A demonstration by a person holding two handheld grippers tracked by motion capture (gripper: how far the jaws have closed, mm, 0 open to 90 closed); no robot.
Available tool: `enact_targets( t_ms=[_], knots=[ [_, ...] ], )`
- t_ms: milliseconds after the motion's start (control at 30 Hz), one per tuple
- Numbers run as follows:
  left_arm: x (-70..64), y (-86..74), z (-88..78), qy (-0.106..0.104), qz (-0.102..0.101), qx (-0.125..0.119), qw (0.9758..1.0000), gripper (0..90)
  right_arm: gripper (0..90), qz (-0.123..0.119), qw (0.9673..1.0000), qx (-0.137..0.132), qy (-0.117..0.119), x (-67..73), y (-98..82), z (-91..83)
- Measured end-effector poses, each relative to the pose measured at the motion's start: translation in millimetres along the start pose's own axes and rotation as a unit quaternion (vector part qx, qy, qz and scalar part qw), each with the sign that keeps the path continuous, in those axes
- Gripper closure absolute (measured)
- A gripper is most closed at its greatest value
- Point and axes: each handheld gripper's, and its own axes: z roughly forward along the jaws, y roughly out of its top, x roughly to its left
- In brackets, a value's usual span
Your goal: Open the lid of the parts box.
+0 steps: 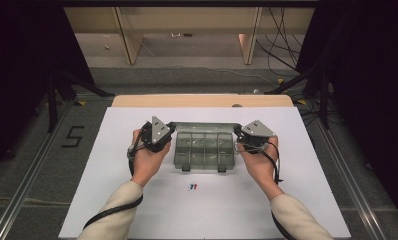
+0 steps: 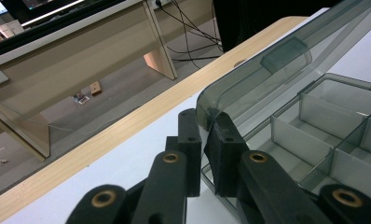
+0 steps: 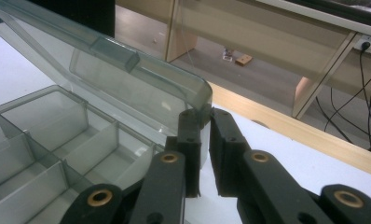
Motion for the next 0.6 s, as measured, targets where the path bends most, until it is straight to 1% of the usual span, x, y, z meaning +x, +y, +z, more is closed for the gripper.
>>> enact_targets(
  t_ms=[33,67,133,233,267,300,400,433,467,500,533,567,600],
  knots=[
    [0.4,0.1,0.1,0.0,0.0,0.0,1.0,83.8,83.6,-0.005,1.0,-0.004,-0.005,-1.0,0.1,0.7],
    [-0.1,0.1,1.5,0.0,-0.01,-0.007,0.9999,83.8,83.7,0.0,1.0,-0.001,0.0,-0.4,0.2,0.8],
    [0.7,0.4,1.8,-0.003,-0.013,-0.006,0.9999,83.8,83.7,0.002,1.0,-0.004,-0.004,-0.7,0.1,2.1],
    [1.8,1.3,2.0,-0.002,-0.01,-0.003,0.9999,83.8,83.8,-0.001,1.0,-0.006,-0.008,-1.9,0.4,3.2],
    [1.9,1.5,2.3,-0.002,-0.011,-0.003,0.9999,83.8,83.9,0.004,1.0,-0.001,0.0,-1.6,0.7,3.0],
    [2.0,1.9,2.6,-0.002,-0.013,-0.003,0.9999,83.8,83.8,0.004,1.0,-0.002,0.0,-1.8,0.8,3.2],
    [2.8,2.6,3.4,-0.003,-0.014,-0.003,0.9999,83.8,83.9,0.006,1.0,-0.002,-0.004,-2.0,0.9,4.3],
    [2.9,2.7,3.7,-0.003,-0.015,-0.004,0.9999,83.8,83.9,0.001,0.9999,-0.007,-0.008,-3.1,1.0,4.9],
    [3.6,2.8,3.8,-0.003,-0.015,-0.003,0.9999,83.8,84.0,0.002,0.9999,-0.007,-0.008,-3.1,1.1,5.0],
    [4.5,2.9,3.3,-0.004,-0.01,0.001,0.9999,83.9,84.0,0.002,0.9999,-0.007,-0.008,-3.1,1.1,5.3],
    [4.7,2.8,3.7,-0.004,-0.012,0.0,0.9999,83.9,84.0,0.002,0.9999,-0.008,-0.009,-3.1,1.1,5.5],
    [4.9,2.9,3.8,-0.004,-0.012,0.0,0.9999,83.9,84.1,0.004,0.9999,-0.007,-0.006,-3.1,1.1,5.7],
    [4.6,3.0,4.5,-0.005,-0.017,-0.004,0.9998,83.9,84.1,0.008,1.0,-0.004,-0.001,-2.8,1.2,6.0]
  ],
)
